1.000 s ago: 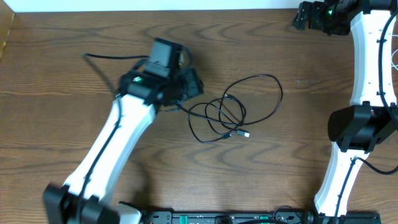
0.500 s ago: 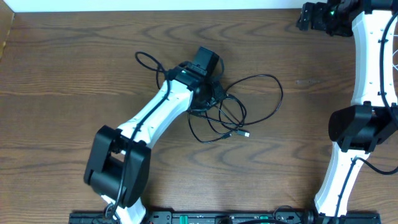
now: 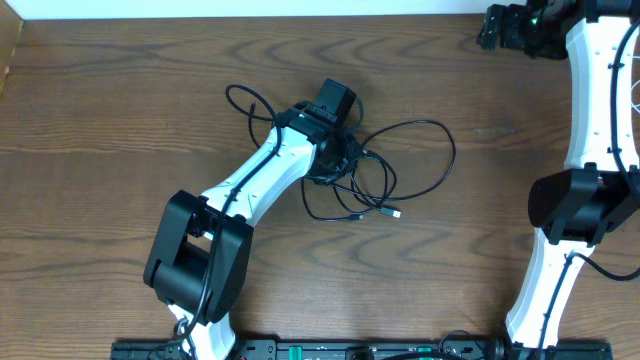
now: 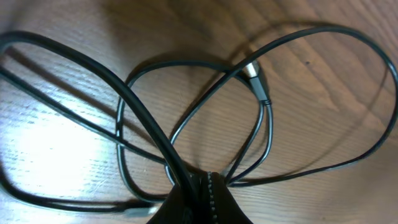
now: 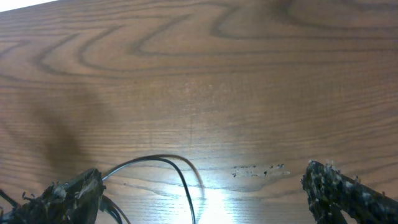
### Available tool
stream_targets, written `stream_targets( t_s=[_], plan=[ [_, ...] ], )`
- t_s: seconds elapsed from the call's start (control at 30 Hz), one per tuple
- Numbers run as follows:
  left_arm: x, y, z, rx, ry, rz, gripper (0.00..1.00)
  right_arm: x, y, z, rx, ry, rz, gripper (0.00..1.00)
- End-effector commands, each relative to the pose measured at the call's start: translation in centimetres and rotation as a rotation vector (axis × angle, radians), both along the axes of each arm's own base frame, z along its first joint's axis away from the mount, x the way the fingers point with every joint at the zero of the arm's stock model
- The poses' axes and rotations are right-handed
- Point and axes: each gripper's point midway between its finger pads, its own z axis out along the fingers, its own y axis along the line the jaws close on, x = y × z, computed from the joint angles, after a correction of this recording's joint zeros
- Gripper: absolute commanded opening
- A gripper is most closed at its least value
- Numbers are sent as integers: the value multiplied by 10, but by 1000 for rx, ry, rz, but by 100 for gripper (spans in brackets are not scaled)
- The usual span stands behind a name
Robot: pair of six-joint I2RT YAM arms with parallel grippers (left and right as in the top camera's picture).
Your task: Untangle cables
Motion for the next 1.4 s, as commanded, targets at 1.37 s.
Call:
stream_targets(
  t_s=[1.37],
  plan=[
    [-4,85,454,-312,-1468,11,8,-55,213,-6,556,-125,872,98]
  ],
)
